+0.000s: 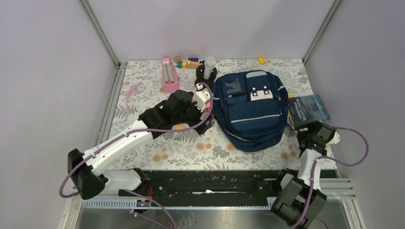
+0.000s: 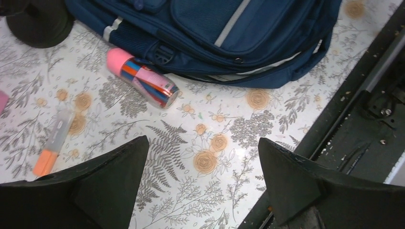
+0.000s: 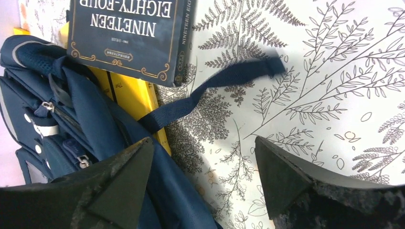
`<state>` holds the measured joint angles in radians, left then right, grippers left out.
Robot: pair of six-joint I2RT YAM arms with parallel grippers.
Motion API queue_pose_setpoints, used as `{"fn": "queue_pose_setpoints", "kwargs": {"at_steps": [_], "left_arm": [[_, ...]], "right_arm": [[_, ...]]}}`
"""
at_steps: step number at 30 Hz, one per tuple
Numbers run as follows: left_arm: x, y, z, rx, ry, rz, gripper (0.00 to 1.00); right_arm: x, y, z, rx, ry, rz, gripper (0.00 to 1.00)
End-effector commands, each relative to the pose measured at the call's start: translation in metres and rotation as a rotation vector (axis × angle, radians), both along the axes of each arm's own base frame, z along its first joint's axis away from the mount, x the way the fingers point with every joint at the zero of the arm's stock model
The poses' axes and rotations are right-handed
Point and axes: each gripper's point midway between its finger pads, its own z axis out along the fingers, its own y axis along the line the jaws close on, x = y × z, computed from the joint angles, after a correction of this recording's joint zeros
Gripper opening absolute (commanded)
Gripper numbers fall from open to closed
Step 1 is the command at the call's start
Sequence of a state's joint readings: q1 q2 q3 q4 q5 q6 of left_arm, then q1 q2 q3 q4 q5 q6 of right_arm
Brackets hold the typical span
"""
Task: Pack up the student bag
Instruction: Adjust the student bag at the center of the board.
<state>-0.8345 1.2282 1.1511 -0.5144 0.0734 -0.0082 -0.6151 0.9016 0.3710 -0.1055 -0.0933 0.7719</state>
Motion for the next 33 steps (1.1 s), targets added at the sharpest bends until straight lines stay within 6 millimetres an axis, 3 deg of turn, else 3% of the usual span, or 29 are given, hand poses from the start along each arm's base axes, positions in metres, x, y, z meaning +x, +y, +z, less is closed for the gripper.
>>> {"fn": "queue_pose_setpoints", "kwargs": {"at_steps": [1,3,7,12,17,20,23,29,33], "left_arm": [[-0.004,-0.026,0.014,-0.087,-0.036,-0.094,0.9],[0.002,-0.027,0.013,-0.078,-0.039,-0.076,0.9],[0.008,-0.028,0.006,-0.057,-0.008,-0.037,0.9],[0.005,-0.031,0.005,-0.062,0.019,-0.049,0.9],[-0.006,-0.045,0.001,-0.085,0.048,-0.158,0.9],[0.004,-0.062,-0.007,-0.09,0.052,-0.152,0.9],[0.009,-0.087,-0.017,-0.126,0.088,-0.145,0.88],[0.006,-0.128,-0.027,-0.185,0.131,-0.211,0.88],[0.001,-0.149,-0.039,-0.171,0.1,-0.255,0.89]], "right_arm": [[0.001,-0.008,0.032,-0.122,0.035,0.094,0.87],[0.013,-0.009,0.047,-0.136,0.03,0.155,0.96],[0.027,-0.018,0.052,-0.197,0.178,0.234,0.96],[0.052,-0.019,0.047,-0.368,0.383,0.338,0.97],[0.069,-0.035,0.036,-0.399,0.519,0.424,0.97],[0.083,-0.012,0.027,-0.309,0.466,0.545,0.96],[0.082,0.018,0.016,-0.19,0.435,0.627,0.94],[0.07,0.072,0.01,-0.176,0.454,0.784,0.94],[0.065,0.091,0.012,-0.141,0.413,0.824,0.93]]}}
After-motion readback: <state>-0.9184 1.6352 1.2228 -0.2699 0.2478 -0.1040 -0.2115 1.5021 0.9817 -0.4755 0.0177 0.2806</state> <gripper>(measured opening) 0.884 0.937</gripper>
